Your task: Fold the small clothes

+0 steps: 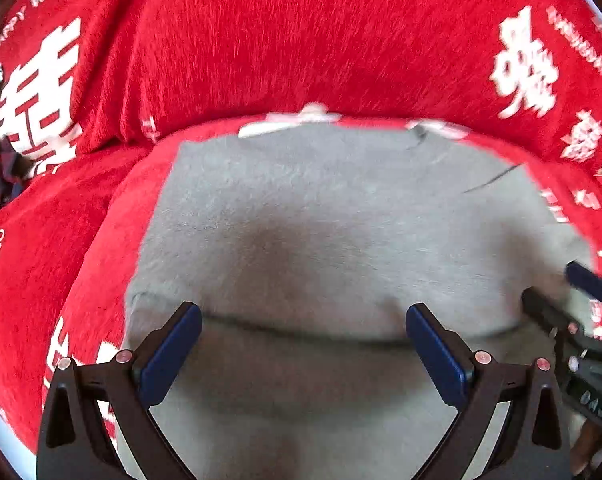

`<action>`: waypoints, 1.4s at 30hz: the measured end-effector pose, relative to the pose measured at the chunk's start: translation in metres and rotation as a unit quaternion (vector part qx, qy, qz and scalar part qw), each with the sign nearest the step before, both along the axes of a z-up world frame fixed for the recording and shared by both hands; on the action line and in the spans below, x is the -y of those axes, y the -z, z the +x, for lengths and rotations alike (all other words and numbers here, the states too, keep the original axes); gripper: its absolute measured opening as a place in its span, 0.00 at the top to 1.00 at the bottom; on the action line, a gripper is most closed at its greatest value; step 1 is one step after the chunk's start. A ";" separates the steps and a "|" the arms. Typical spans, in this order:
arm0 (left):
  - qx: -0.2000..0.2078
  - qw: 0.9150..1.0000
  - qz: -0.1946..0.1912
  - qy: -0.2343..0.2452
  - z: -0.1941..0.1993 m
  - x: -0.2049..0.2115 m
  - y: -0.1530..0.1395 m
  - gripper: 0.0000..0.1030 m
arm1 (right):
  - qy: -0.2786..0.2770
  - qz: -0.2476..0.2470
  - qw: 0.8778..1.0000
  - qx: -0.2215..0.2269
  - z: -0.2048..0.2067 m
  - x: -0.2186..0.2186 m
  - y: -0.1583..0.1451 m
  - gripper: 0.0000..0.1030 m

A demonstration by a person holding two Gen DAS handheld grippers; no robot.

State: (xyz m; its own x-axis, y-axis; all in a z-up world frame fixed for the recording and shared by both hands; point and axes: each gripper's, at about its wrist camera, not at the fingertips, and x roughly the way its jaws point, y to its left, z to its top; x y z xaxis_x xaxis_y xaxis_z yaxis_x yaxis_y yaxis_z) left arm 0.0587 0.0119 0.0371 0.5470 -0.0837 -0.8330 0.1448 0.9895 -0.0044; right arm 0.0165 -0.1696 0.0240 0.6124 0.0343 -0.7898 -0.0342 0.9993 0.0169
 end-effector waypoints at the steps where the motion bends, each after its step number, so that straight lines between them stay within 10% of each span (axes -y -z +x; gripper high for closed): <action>1: 0.004 1.000 0.004 0.005 -0.010 0.002 -0.001 0.01 | -0.009 0.013 1.000 0.014 -0.012 -0.002 -0.005 0.23; 26: 0.031 0.999 0.018 0.028 -0.189 -0.031 0.038 0.01 | -0.082 -0.048 0.995 0.041 -0.197 -0.003 0.040 0.22; 31: 0.061 0.988 0.093 0.109 -0.204 0.013 0.048 0.00 | -0.145 -0.053 0.985 0.082 -0.211 -0.032 0.027 0.22; 42: 0.030 1.000 0.006 -0.006 -0.214 -0.069 0.043 0.00 | -0.114 -0.080 0.990 0.032 -0.220 -0.003 0.047 0.21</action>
